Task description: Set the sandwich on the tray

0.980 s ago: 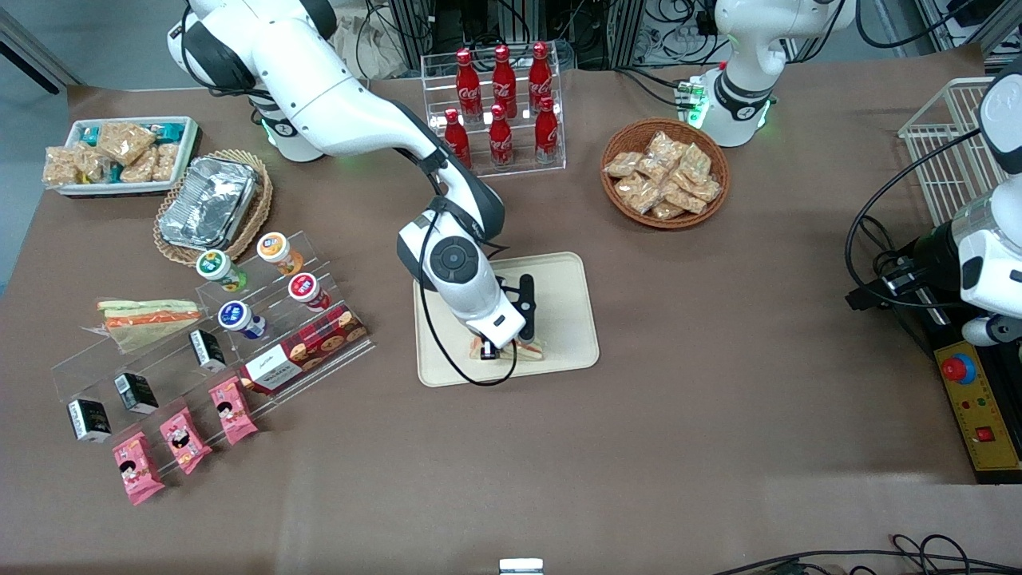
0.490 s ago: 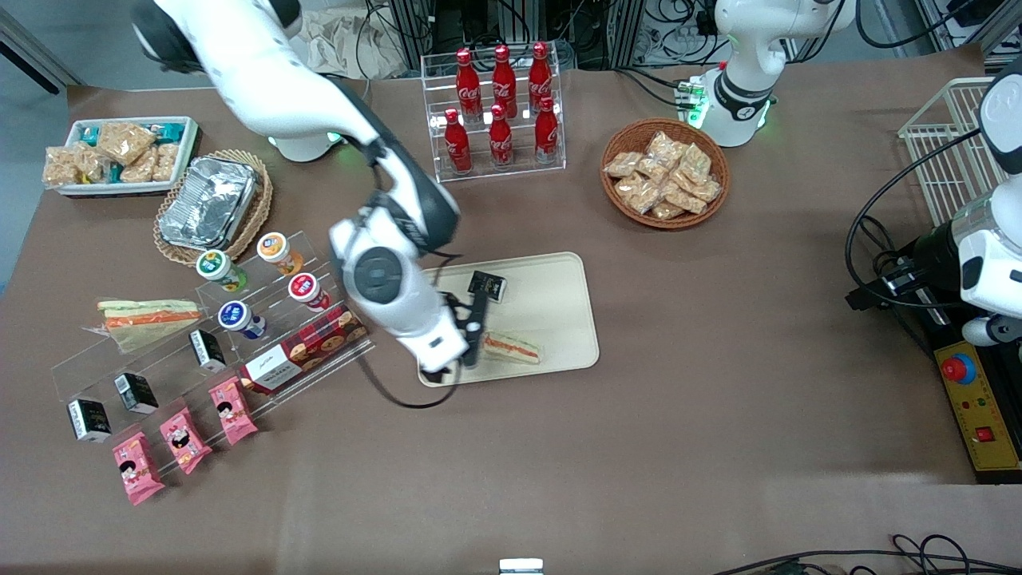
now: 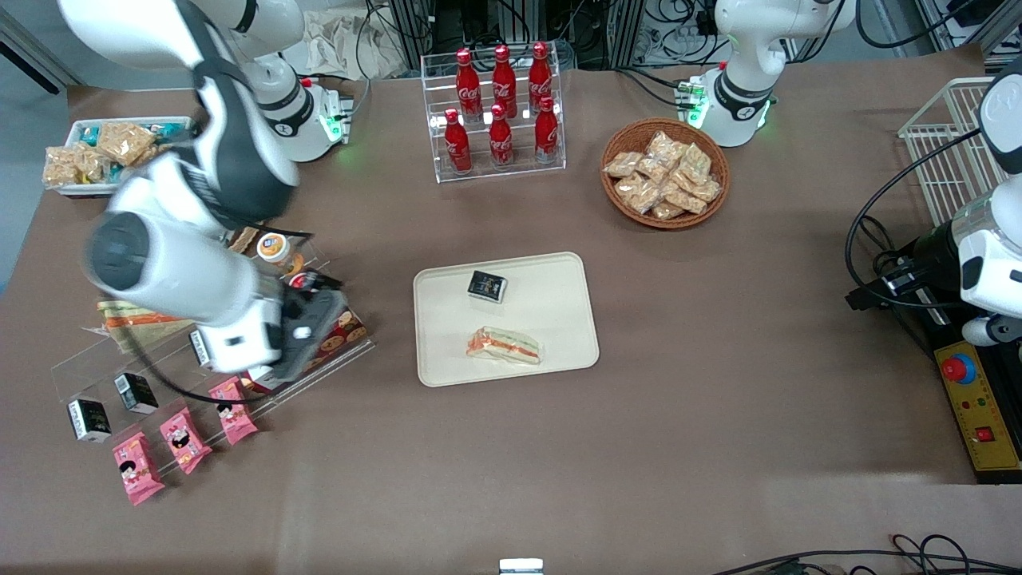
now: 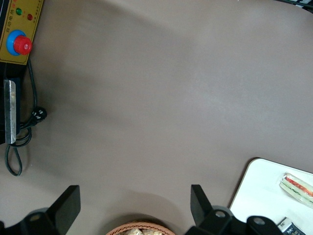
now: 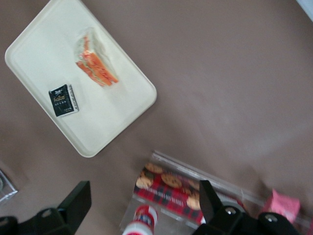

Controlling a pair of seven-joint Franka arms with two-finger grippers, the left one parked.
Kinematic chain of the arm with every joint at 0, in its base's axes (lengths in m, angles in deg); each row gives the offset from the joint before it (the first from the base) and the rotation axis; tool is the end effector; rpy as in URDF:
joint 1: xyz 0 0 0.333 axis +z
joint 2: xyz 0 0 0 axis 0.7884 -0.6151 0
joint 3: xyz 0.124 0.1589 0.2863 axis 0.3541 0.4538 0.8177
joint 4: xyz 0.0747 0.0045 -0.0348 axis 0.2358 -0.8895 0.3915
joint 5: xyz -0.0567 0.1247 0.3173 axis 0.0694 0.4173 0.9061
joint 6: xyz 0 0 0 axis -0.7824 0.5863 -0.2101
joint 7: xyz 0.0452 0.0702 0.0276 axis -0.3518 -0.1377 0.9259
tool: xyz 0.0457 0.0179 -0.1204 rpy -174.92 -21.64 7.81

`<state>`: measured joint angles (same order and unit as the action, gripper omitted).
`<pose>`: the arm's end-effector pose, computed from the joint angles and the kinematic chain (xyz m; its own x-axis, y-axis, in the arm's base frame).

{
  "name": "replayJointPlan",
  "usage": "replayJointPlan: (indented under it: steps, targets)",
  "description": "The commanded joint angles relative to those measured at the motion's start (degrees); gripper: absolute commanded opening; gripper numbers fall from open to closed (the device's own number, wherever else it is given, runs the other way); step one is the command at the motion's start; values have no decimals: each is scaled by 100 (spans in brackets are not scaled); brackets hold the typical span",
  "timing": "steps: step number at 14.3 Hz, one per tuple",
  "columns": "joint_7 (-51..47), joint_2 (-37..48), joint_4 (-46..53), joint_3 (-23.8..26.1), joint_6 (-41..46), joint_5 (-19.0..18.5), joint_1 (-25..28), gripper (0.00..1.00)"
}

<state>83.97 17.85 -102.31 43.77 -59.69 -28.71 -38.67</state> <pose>0.5893 0.1673 0.5205 0.6453 0.7606 0.0715 0.7609 -0.6314 -0.1496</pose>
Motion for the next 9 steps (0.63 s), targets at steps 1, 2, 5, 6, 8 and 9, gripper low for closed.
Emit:
replayJointPlan:
  steps: [1, 2, 5, 6, 8, 9]
  targets:
    - [-918, 454, -154, -308, 240, 49, -194, 99]
    - [-1330, 559, -154, -458, 336, -13, -177, 99]
    - [-2474, 727, 65, -521, 985, -582, -212, 99]
    - [-2555, 727, 188, -556, 1091, -663, -229, 99]
    - [-2617, 727, 408, -959, 1276, -664, -212, 99]
    - [-2617, 727, 426, -1048, 1303, -646, -212, 99]
